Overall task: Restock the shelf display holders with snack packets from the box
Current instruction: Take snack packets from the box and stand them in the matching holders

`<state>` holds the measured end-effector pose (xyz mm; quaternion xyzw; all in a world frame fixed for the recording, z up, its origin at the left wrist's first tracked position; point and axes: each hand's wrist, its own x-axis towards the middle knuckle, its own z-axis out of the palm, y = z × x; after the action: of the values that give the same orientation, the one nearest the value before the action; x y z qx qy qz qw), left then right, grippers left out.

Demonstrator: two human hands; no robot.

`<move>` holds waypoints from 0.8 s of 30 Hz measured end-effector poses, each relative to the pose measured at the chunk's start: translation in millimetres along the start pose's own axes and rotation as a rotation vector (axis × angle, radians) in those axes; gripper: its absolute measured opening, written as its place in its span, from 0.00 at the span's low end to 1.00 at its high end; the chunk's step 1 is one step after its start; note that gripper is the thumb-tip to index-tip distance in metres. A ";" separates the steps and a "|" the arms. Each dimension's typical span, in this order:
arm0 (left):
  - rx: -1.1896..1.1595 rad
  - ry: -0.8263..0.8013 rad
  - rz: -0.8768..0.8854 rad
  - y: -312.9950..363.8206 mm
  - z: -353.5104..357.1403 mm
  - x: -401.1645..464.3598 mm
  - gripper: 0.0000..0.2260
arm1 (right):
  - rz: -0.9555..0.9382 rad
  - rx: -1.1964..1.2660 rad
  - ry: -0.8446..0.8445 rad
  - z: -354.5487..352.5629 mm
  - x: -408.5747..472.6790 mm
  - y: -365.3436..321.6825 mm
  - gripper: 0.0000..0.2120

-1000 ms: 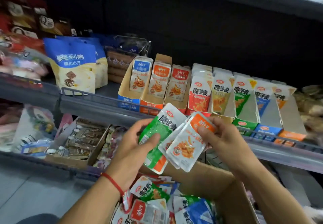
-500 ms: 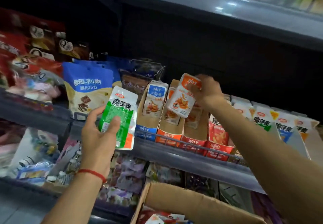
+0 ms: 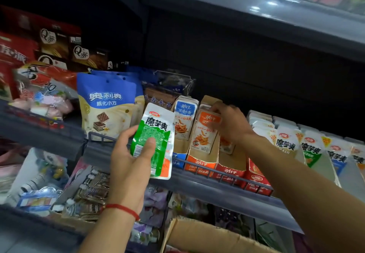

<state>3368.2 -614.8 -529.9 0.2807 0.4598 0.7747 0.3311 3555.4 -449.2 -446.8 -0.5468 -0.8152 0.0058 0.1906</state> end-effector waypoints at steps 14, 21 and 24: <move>0.039 -0.132 -0.106 8.1 5.1 -11.8 0.16 | -0.166 -0.029 0.232 -4.7 -23.8 -18.6 0.24; 0.020 -0.431 -0.326 7.8 18.8 -27.1 0.20 | -0.636 0.049 -0.136 -36.8 -83.4 5.2 0.31; 0.007 -0.504 -0.393 -0.6 30.0 -36.2 0.24 | -0.618 0.081 -0.018 -51.8 -106.4 31.8 0.21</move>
<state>3413.1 -626.7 -522.6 0.3708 0.4115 0.6003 0.5769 3635.2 -541.9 -438.1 -0.2651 -0.9437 -0.0151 0.1975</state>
